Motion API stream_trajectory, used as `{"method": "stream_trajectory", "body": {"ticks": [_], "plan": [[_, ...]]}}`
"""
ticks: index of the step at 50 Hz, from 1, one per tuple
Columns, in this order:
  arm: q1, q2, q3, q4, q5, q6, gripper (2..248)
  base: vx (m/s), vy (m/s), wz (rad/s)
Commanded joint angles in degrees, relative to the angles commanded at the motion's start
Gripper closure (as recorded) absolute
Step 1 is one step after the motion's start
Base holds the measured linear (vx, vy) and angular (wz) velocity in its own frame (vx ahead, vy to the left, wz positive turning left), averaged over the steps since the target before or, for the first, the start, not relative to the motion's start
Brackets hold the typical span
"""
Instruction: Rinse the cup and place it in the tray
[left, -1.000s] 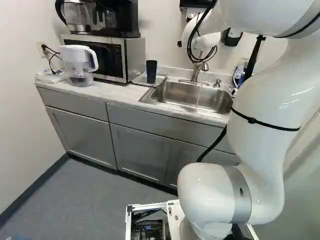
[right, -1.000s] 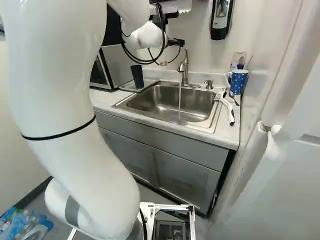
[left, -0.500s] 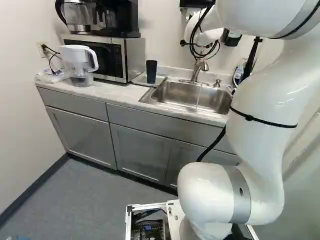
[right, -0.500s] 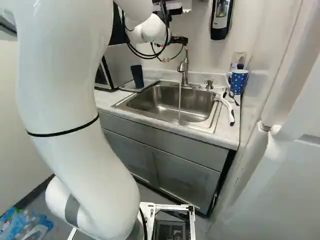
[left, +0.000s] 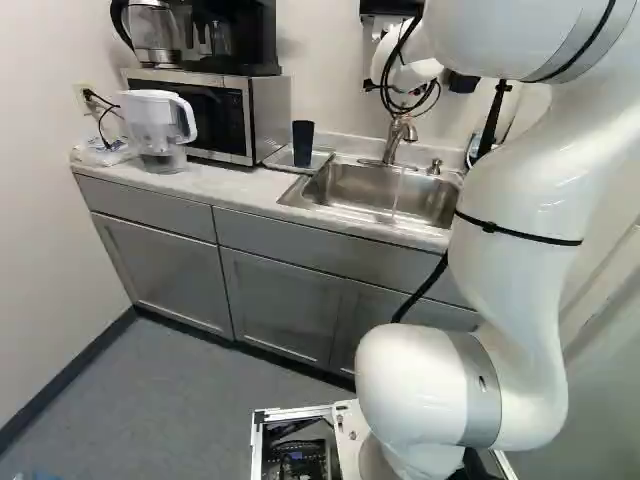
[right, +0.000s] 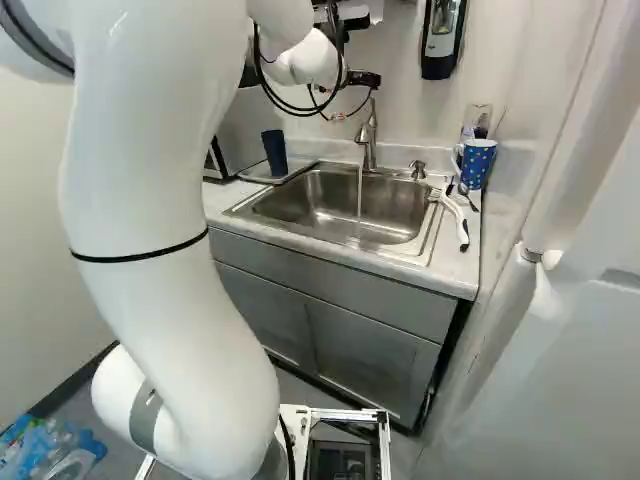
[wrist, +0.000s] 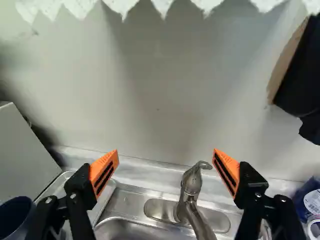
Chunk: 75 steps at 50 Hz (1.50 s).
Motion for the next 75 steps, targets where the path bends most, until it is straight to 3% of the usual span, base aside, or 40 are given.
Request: {"method": "stream_trajectory", "body": {"ticks": [32,75], "plan": [[0.2,-2.0,-2.2,0.0,-0.1,0.0,3,0.0,0.0,0.0],[0.4,-3.8,-4.3,0.0,-3.5,0.0,3,0.0,0.0,0.0]]}}
